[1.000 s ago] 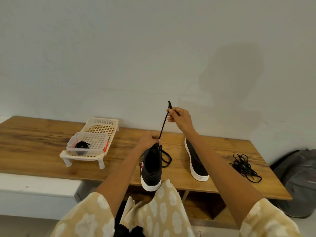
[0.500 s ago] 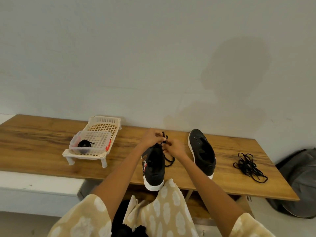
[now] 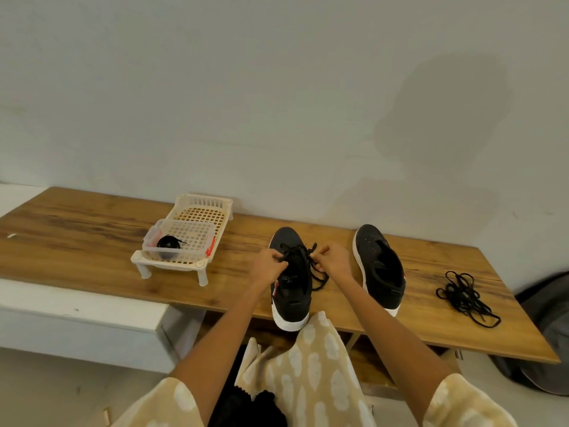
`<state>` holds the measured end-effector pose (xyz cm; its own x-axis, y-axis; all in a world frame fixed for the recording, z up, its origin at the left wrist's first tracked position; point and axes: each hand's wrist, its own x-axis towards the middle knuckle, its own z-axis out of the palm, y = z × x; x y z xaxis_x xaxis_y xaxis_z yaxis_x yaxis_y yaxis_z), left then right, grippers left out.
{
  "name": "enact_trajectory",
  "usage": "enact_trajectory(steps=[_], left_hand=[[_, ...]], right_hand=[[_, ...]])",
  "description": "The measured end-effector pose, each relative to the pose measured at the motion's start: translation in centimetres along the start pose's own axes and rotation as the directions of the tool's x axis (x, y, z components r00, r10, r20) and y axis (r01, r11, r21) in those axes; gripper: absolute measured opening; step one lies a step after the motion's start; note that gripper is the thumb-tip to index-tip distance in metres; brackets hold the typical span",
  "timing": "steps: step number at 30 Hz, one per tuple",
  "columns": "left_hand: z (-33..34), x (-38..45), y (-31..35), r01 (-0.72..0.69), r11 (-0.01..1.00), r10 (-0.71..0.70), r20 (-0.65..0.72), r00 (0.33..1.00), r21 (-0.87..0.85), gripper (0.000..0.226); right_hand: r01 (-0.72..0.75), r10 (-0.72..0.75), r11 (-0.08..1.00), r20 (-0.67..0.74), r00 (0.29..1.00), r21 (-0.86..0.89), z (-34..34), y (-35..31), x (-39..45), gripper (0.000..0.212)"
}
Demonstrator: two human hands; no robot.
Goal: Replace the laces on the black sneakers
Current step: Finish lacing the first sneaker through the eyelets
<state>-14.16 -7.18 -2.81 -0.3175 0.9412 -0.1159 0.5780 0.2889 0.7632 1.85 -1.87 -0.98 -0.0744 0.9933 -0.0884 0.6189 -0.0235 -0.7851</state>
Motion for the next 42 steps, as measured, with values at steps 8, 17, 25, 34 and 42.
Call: enact_trajectory(steps=[8, 17, 25, 34, 42], left_hand=[[-1.0, 0.1, -1.8, 0.278, 0.794, -0.213, 0.181, 0.96, -0.541, 0.023], [-1.6, -0.4, -2.0, 0.249, 0.77, -0.149, 0.213, 0.966, -0.587, 0.027], [-1.6, -0.5, -1.7, 0.139, 0.837, -0.028, 0.212, 0.977, -0.53, 0.019], [-1.9, 0.0, -2.4, 0.156, 0.874, -0.049, 0.235, 0.971, -0.46, 0.012], [-1.5, -0.4, -1.8, 0.116, 0.891, -0.04, 0.178, 0.983, -0.439, 0.022]], right_hand=[[0.353, -0.3, 0.925, 0.303, 0.905, -0.139, 1.7, -3.3, -1.5, 0.021], [0.467, -0.331, 0.747, 0.345, 0.878, -0.473, 3.6, -4.8, -1.3, 0.014], [0.519, -0.31, 0.619, 0.424, 0.851, -0.589, 3.2, -5.5, -0.7, 0.014], [0.626, -0.124, 0.518, 0.673, 0.73, -0.583, 3.4, -7.1, 0.9, 0.021], [0.529, -0.223, 0.684, 0.547, 0.807, -0.502, 2.0, -6.6, 1.5, 0.018]])
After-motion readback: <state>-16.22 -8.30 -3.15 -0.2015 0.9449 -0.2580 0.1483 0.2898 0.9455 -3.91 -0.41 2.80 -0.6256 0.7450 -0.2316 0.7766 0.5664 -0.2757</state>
